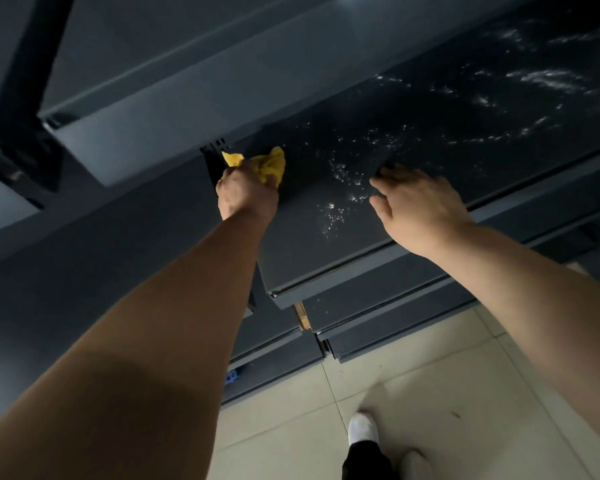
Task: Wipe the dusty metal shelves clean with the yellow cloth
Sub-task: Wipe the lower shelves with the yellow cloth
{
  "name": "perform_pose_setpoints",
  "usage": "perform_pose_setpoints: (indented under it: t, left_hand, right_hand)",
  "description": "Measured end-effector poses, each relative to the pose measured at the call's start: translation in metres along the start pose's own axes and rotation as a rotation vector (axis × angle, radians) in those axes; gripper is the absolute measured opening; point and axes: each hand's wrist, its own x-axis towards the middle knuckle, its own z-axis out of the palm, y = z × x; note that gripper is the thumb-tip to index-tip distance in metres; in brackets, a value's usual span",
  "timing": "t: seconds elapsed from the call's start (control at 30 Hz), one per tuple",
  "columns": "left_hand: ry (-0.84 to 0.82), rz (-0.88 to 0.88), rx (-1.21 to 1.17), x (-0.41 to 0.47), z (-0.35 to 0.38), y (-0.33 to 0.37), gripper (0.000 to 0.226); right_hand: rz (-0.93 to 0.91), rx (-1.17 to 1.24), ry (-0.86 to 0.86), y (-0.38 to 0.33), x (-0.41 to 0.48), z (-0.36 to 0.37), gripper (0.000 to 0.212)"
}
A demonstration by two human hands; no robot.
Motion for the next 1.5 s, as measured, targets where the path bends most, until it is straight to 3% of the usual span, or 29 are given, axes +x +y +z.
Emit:
perform_pose_setpoints:
  t: [0.33, 0.5, 0.63, 0.73, 0.8, 1.07, 1.33, 1.5]
  left_hand:
    - [0.093, -0.174, 0.159, 0.049, 0.016, 0.027, 0.045]
    - [0.112, -0.142, 0.272, 0.052, 0.032, 0.063, 0.047]
    - [0.09, -0.094, 0.225, 0.052, 0.048, 0.095, 0.048]
    - [0.046, -0.135, 0.18, 0.053, 0.059, 0.116, 0.064]
    - [0.037, -0.164, 0.165, 0.052, 0.065, 0.131, 0.062]
    - [0.009, -0.03, 0.119, 0.037, 0.084, 0.185, 0.05]
    - [-0.174, 0.189, -0.003, -0.011, 0.071, 0.209, 0.037]
    - [-0.206, 0.127, 0.011, -0.035, 0.064, 0.188, 0.049]
  right_hand:
    - [0.045, 0.009, 0.064, 0.026, 0.015, 0.001, 0.038]
    - [0.043, 0.001, 0.072, 0.057, 0.01, -0.006, 0.036]
    - [0.023, 0.01, 0.074, 0.08, 0.01, -0.014, 0.035]
    - [-0.007, 0.005, 0.062, 0.099, 0.01, -0.019, 0.035]
    - [-0.014, 0.022, 0.061, 0.113, 0.009, -0.021, 0.036]
    - [-0.109, 0.045, 0.015, 0.144, 0.008, -0.026, 0.032]
    - [-0.124, -0.033, -0.11, 0.14, 0.013, -0.031, 0.041]
    - [-0.13, -0.099, -0.16, 0.133, 0.008, -0.04, 0.04]
